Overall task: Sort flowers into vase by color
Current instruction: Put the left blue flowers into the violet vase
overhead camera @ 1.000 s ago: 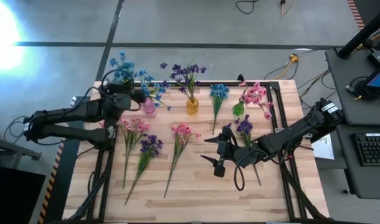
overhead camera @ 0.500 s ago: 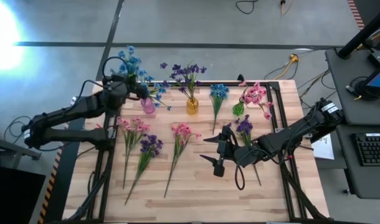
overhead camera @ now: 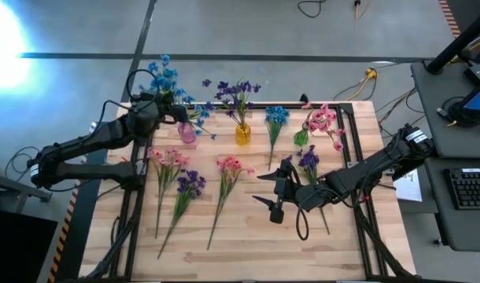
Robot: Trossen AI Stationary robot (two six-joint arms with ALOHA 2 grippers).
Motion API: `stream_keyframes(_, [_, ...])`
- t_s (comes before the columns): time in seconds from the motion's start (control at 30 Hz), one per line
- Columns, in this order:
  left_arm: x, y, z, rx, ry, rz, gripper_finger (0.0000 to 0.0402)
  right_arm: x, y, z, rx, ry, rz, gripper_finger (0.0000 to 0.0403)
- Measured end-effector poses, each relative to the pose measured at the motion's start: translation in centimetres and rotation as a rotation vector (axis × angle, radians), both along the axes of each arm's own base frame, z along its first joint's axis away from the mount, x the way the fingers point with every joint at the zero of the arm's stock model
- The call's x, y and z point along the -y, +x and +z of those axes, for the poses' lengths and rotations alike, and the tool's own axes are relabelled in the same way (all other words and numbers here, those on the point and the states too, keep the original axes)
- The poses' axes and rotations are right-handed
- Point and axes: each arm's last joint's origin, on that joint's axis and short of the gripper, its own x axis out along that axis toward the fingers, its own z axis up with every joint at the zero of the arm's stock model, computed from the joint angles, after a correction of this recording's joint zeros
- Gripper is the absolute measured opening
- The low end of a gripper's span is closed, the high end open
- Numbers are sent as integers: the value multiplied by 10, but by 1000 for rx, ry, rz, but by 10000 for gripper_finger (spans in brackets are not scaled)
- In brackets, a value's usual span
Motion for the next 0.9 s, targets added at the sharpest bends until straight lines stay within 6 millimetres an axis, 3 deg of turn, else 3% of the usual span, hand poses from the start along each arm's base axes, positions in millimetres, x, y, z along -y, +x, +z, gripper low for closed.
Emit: stream_keyframes(0.9, [-2, 5, -13, -65, -44, 7, 0, 2, 1, 0, -1, 0, -6, 290])
